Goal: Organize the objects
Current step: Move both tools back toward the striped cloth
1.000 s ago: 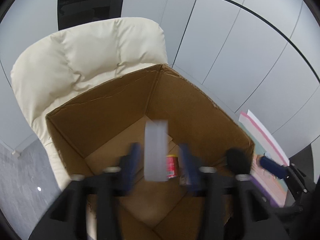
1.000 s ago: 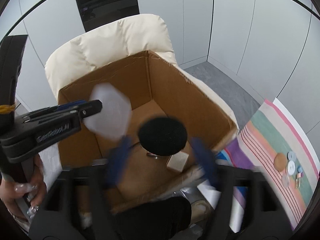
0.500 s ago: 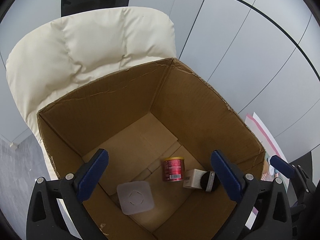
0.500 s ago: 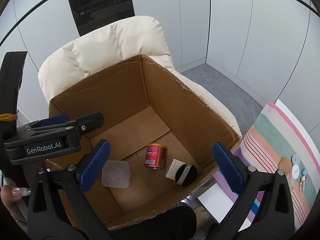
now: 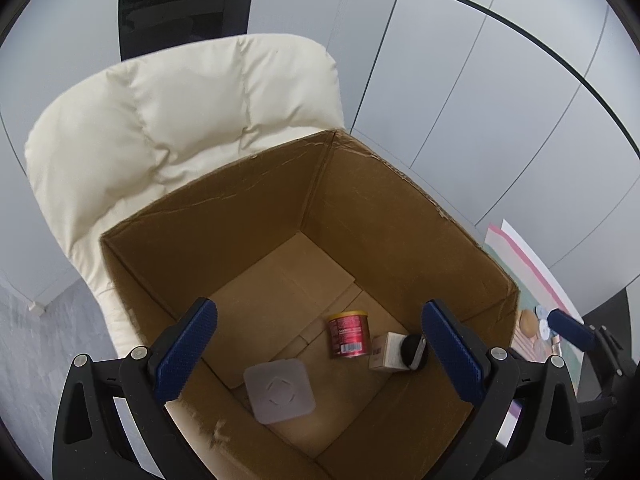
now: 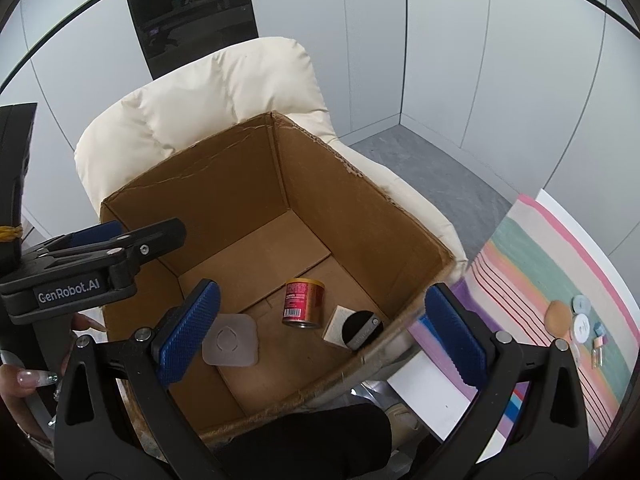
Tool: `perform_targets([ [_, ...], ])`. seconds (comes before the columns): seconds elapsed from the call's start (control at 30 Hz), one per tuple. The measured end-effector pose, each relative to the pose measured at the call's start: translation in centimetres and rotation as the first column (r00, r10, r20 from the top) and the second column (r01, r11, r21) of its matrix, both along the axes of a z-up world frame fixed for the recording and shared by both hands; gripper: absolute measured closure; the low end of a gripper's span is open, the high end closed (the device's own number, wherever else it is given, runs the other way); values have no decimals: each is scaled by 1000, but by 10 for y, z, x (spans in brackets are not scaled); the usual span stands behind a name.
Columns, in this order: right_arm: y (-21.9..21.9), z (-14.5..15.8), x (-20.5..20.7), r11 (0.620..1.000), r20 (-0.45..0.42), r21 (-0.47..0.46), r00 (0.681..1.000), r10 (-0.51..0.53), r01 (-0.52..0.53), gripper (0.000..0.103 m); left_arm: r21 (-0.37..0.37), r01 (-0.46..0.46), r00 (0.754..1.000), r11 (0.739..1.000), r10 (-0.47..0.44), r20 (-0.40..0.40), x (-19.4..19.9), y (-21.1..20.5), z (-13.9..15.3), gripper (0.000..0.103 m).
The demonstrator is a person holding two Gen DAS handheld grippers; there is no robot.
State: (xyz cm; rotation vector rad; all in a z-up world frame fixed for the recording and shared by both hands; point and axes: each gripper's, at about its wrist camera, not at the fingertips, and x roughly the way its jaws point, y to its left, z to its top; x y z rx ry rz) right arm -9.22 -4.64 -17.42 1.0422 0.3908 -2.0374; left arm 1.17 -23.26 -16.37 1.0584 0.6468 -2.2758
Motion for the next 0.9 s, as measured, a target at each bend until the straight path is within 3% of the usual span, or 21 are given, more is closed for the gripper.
perform_targets([
  [0.5, 67, 16, 65, 999, -12, 27, 999, -37, 37, 0, -42, 4, 1000, 999, -4, -12, 72, 43, 18, 0],
  [0.9, 118, 33, 60, 989, -56, 5, 987, -148, 149, 0, -97, 83, 997, 992, -82, 9, 58, 77, 31, 0],
])
